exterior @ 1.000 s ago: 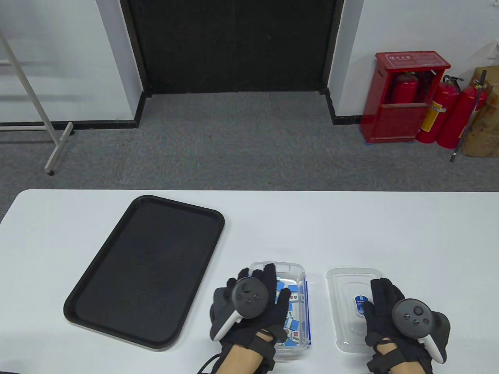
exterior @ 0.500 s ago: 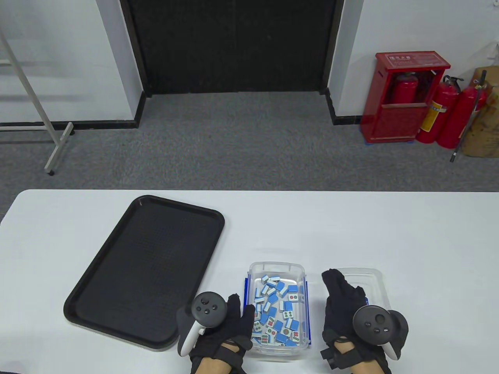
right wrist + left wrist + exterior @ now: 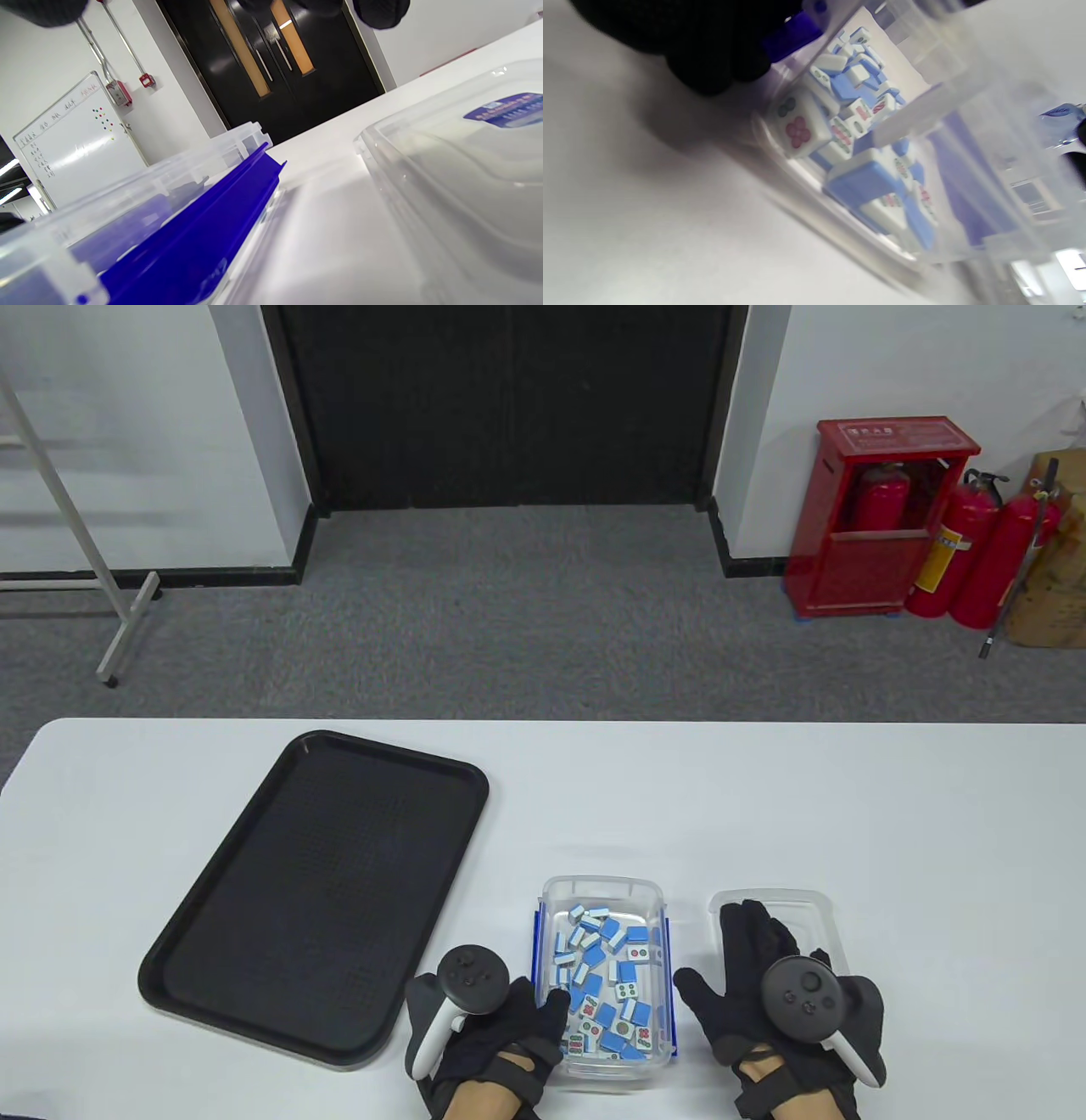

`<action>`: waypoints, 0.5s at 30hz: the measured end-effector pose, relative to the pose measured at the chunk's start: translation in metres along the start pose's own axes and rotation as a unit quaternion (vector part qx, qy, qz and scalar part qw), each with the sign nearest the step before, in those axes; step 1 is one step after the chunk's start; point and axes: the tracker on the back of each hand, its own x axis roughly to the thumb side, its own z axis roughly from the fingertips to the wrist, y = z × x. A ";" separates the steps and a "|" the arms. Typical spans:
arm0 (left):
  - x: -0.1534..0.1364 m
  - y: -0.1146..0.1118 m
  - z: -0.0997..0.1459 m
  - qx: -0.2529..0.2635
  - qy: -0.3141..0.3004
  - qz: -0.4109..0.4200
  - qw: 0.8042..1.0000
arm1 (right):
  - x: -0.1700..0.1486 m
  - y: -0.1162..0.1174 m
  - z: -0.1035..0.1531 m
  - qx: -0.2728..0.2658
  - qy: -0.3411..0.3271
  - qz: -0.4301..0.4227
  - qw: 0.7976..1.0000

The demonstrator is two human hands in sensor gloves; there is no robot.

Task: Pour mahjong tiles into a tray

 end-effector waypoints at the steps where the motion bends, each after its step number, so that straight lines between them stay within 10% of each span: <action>1: -0.001 -0.001 -0.002 0.006 0.009 -0.008 1.000 | 0.000 0.001 -0.001 0.013 0.007 0.008 1.000; 15: -0.011 -0.007 -0.018 -0.069 0.089 0.060 0.992 | -0.001 0.007 -0.004 0.002 0.009 0.048 0.999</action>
